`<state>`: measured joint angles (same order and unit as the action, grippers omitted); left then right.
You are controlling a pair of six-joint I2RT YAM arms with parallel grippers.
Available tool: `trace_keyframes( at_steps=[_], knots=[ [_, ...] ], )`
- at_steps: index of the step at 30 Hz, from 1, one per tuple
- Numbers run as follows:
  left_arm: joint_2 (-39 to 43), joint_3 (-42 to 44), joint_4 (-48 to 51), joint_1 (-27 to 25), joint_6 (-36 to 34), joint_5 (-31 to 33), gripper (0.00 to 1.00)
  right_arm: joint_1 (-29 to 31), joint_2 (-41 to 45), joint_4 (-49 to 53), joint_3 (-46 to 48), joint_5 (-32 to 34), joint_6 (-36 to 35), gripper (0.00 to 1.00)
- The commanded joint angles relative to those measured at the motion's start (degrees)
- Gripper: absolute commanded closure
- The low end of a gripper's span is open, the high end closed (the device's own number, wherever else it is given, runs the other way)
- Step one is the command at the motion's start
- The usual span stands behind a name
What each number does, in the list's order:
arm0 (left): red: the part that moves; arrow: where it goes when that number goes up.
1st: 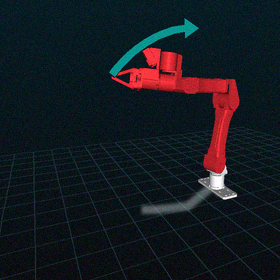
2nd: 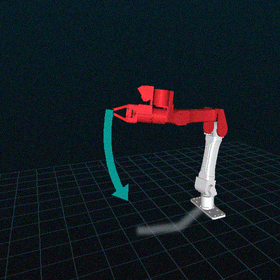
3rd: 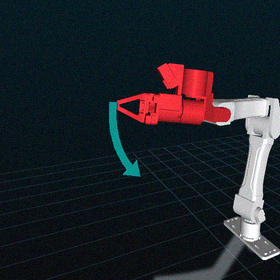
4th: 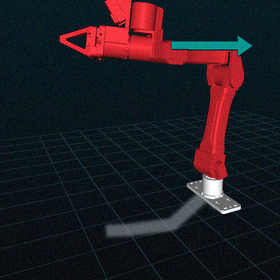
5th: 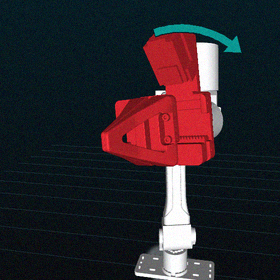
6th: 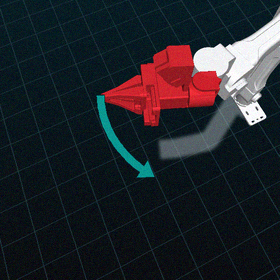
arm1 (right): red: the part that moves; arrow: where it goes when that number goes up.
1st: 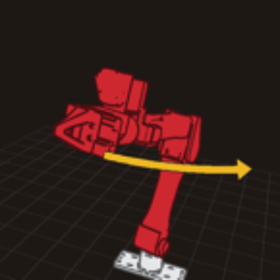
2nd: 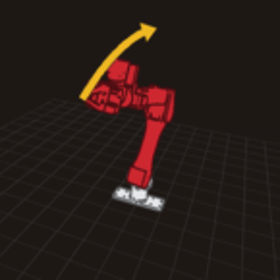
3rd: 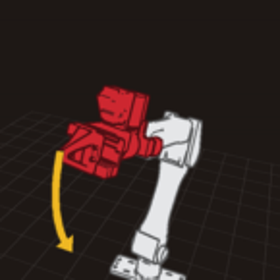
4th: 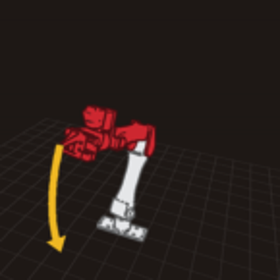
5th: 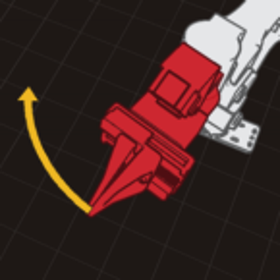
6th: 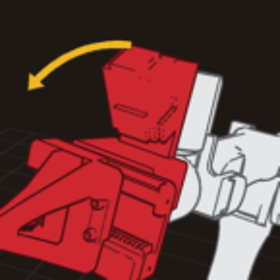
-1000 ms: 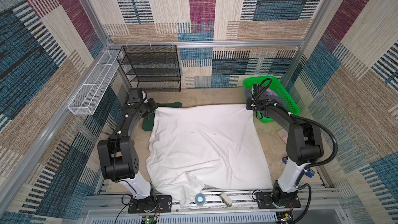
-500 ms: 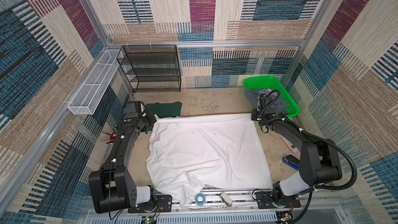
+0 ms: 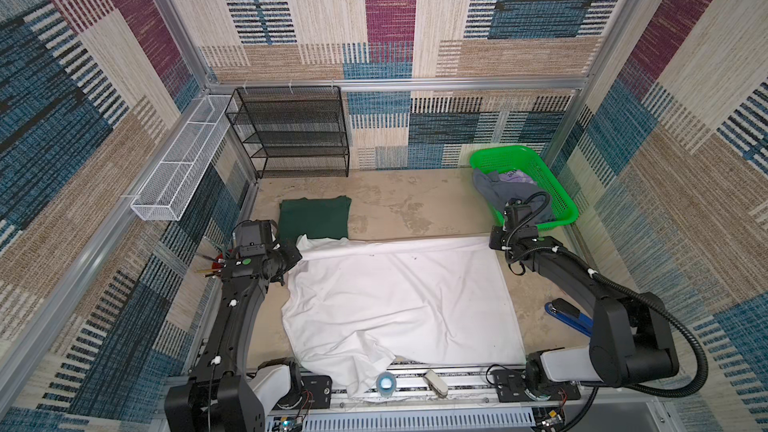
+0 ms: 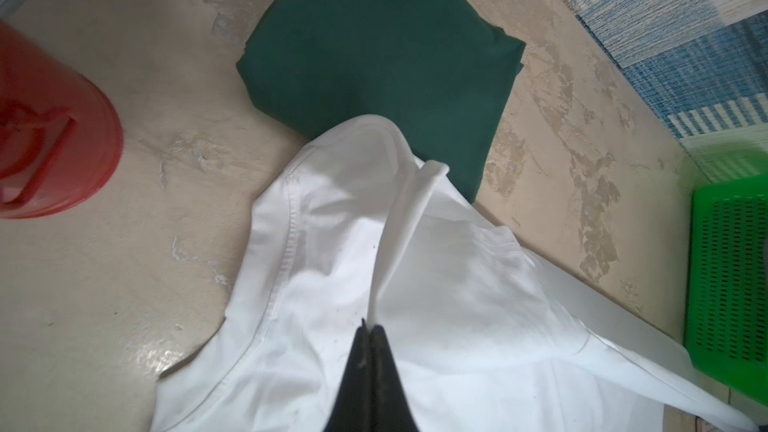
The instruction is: Fold and stack the t-shirts
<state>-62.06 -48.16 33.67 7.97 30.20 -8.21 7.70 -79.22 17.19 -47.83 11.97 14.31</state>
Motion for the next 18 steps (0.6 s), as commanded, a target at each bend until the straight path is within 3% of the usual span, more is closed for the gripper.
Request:
trace_keyframes(
  at_steps=[1, 5, 9, 10, 12, 13, 14, 16, 18],
  knots=[
    [2.5, 3.2, 2.5, 0.0, 4.1, 1.8, 1.0, -0.1, 1.5, 0.2, 1.5, 0.6, 2.9, 1.0],
    [5.3, 10.3, 2.1, 0.1, 9.5, 0.3, 0.93, 0.1, 0.5, 1.3, 2.9, -2.8, 5.3, 1.0],
    [11.2, 17.0, 2.8, 0.0, 15.9, 0.3, 0.71, 0.6, 5.6, 1.4, 6.3, -3.0, 8.7, 0.91],
    [13.2, 18.5, 2.7, 0.0, 17.4, 0.7, 0.67, 0.6, 7.4, 1.3, 7.1, -2.5, 9.5, 0.87],
    [17.3, 20.1, 2.1, 0.1, 19.6, 1.7, 0.64, 0.7, 11.3, 0.6, 8.5, -1.9, 10.3, 0.67],
    [18.6, 20.2, 1.7, -0.1, 19.8, 2.2, 0.63, 0.6, 12.5, 0.1, 8.8, -1.9, 10.2, 0.53],
    [19.3, 19.8, 0.6, -0.1, 19.1, 2.3, 0.62, 0.6, 13.2, -0.3, 8.6, -2.2, 9.9, 0.48],
    [17.5, 18.7, -4.1, -0.3, 15.4, 0.5, 0.57, 0.7, 12.7, -1.2, 7.5, -4.0, 9.0, 0.48],
    [10.2, 14.3, -9.0, -0.8, 9.5, -6.4, 0.56, 1.2, 10.0, -2.7, 5.8, -7.7, 7.8, 0.49]
  ],
)
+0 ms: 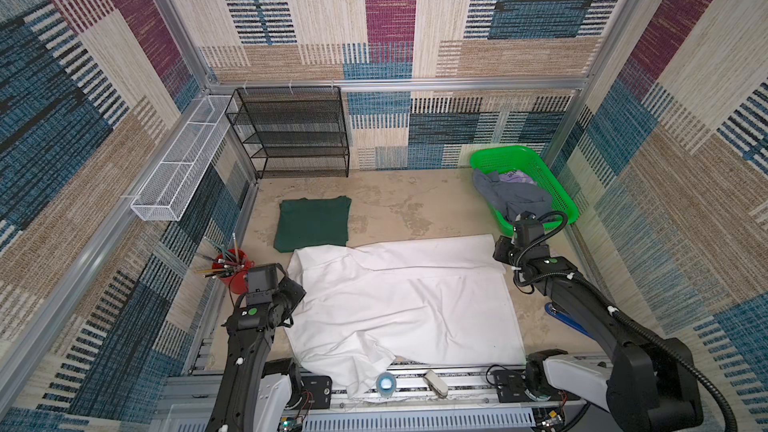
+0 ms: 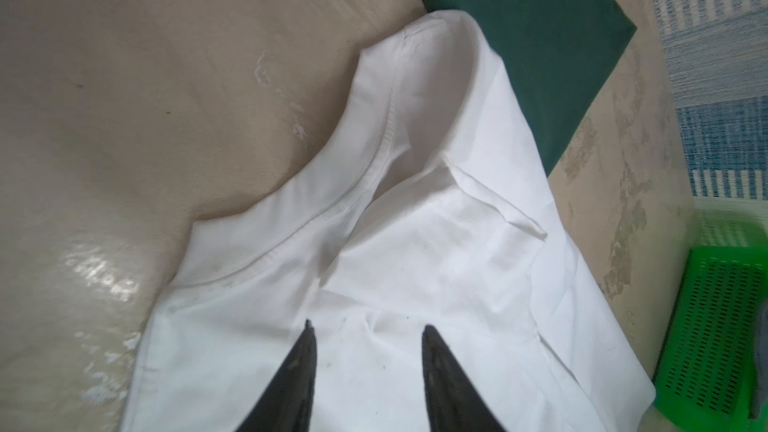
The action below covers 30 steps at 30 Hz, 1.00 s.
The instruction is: Fold and stack the t-shirts
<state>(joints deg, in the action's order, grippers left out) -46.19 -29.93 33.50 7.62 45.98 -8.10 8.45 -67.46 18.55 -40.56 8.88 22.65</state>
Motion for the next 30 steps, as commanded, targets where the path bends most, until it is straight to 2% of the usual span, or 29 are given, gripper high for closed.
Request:
trace_keyframes(
  at_steps=[1, 3, 5, 8, 10, 18, 22, 28, 30],
  knots=[
    [-10.4, -7.6, -8.6, -1.6, -9.3, -9.2, 0.54, 1.0, -3.5, -5.0, -2.4, -6.6, -1.3, 0.49],
    [-20.2, -16.2, -4.8, -6.7, -15.4, -8.8, 0.53, 3.2, -8.2, -5.9, -5.1, -9.0, -2.5, 0.49],
    [-27.8, -23.0, -1.0, -13.1, -19.3, -4.0, 0.52, 6.2, -13.8, -5.3, -8.7, -9.2, -3.3, 0.49],
    [-36.6, -29.5, 2.1, -19.7, -21.1, 1.9, 0.52, 9.5, -20.8, -4.7, -12.6, -9.4, -3.0, 0.49],
    [-40.9, -31.8, 2.4, -21.8, -21.5, 3.6, 0.52, 9.9, -23.9, -5.1, -13.4, -10.1, -2.2, 0.48],
    [-53.9, -40.4, 4.8, -27.1, -22.7, 8.0, 0.53, 9.9, -29.3, -5.9, -12.1, -9.6, -2.4, 0.47],
    [-56.1, -41.7, 6.3, -27.9, -22.7, 10.8, 0.53, 9.9, -29.3, -6.5, -11.0, -10.0, -2.4, 0.47],
    [-59.5, -43.1, 5.7, -28.4, -22.8, 11.5, 0.53, 9.9, -30.6, -6.5, -11.3, -10.4, -3.1, 0.45],
    [-60.5, -43.8, 6.2, -28.6, -22.8, 12.0, 0.57, 9.9, -30.8, -6.1, -11.6, -10.2, -3.1, 0.45]
  ],
)
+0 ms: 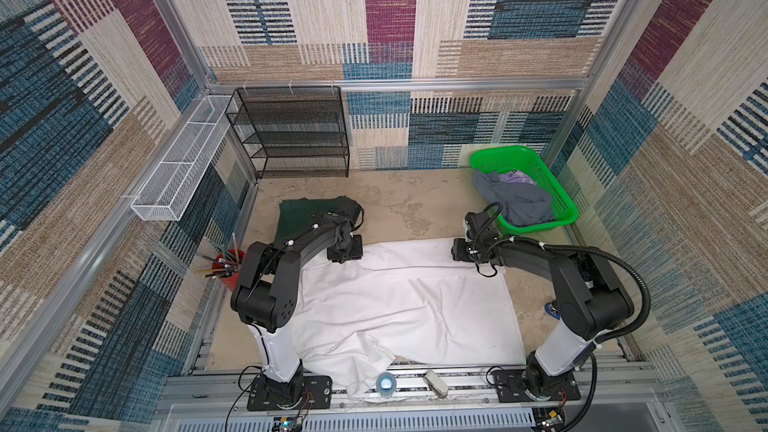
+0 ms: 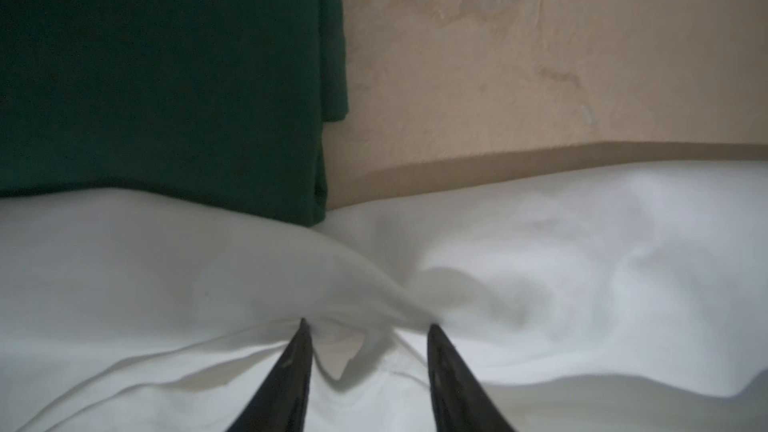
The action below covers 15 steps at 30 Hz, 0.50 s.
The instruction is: Fold and stack the t-shirts
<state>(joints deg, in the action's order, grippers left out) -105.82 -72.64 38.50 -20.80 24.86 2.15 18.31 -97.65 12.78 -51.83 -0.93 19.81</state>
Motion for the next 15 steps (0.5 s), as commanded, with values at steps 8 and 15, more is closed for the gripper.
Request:
trace_keyframes(
  at_steps=[8, 15],
  knots=[
    [4.0, 2.3, 4.3, -1.5, -0.1, 3.8, 1.0, -0.1, -1.9, -0.6, 0.1, 0.2, -0.1, 0.45],
    [20.1, 12.9, 8.9, -7.1, 7.3, 5.2, 1.0, -0.1, -1.5, -1.7, 0.6, -0.2, -0.1, 0.45]
  ],
)
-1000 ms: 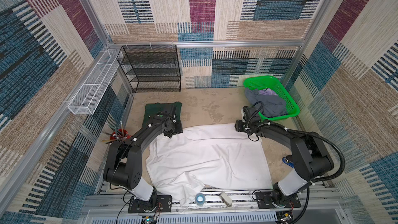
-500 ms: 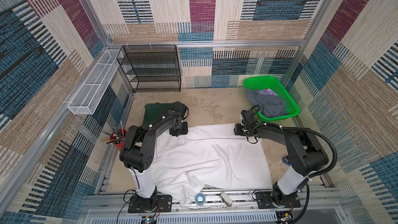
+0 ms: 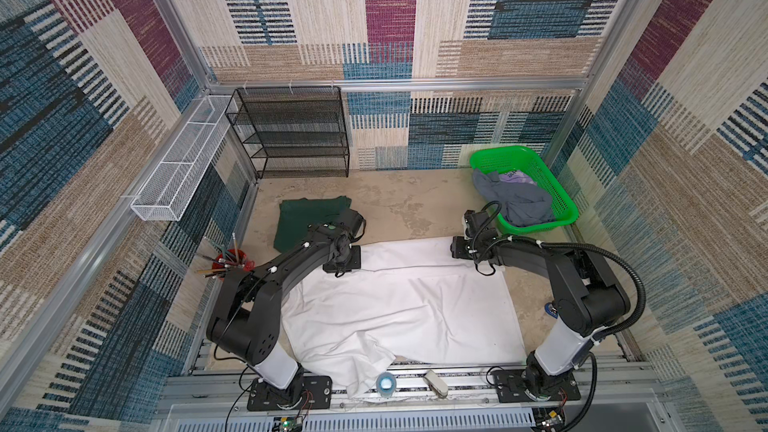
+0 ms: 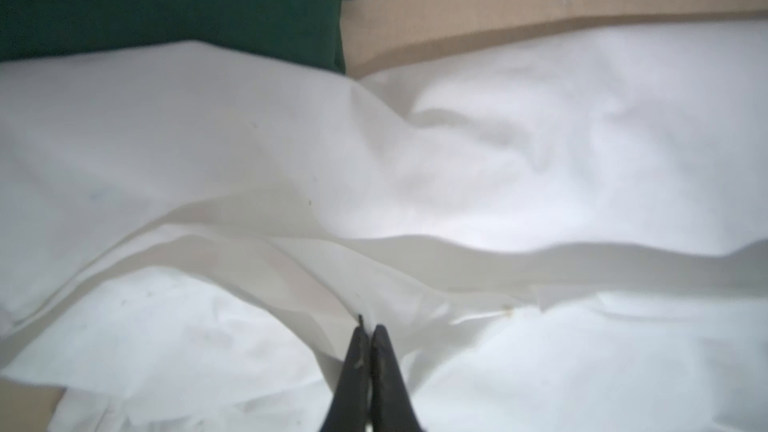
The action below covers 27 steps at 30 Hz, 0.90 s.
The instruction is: Fold and stack the t-shirts
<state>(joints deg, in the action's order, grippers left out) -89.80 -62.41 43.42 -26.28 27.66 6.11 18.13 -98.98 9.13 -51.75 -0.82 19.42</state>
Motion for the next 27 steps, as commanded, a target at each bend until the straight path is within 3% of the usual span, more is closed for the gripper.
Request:
trace_keyframes(
  at_steps=[1, 7, 9, 12, 15, 17, 19, 24, 27],
  knots=[
    [6.2, 4.3, 4.1, -2.6, 5.6, 0.6, 1.0, 0.1, -0.2, 1.7, 0.7, -0.3, 0.2, 0.45],
    [18.6, 15.2, 4.9, -9.8, 16.0, -4.8, 0.93, -0.2, -0.4, 0.9, 1.7, -0.2, 0.0, 0.45],
    [23.0, 17.9, 6.1, -12.1, 19.4, -5.6, 0.84, -0.3, -0.4, 0.5, 2.0, -0.4, 0.1, 0.45],
    [28.5, 21.0, 5.0, -13.1, 21.0, -7.7, 0.63, -0.5, -0.5, 0.4, 2.0, -0.6, 0.2, 0.45],
    [31.7, 20.8, 4.3, -13.0, 18.0, -4.3, 0.53, -0.5, -0.8, 0.4, 1.5, -0.3, 0.1, 0.45],
    [32.3, 18.4, 4.8, -12.7, 15.5, 1.9, 0.44, -0.6, -1.2, 0.8, 1.1, 0.2, -0.2, 0.45],
    [31.3, 16.2, 4.4, -10.6, 13.2, 7.1, 0.4, -0.6, -1.4, 1.1, 1.0, 0.3, -0.3, 0.45],
    [20.8, 10.2, 0.4, 3.3, 4.4, 5.6, 0.41, -0.7, -0.8, 1.6, 1.1, -0.2, -0.5, 0.46],
    [12.9, 5.0, 2.6, 5.9, 0.8, 9.3, 0.4, -0.7, 0.1, 1.8, 1.6, -0.4, -0.5, 0.45]
  ],
)
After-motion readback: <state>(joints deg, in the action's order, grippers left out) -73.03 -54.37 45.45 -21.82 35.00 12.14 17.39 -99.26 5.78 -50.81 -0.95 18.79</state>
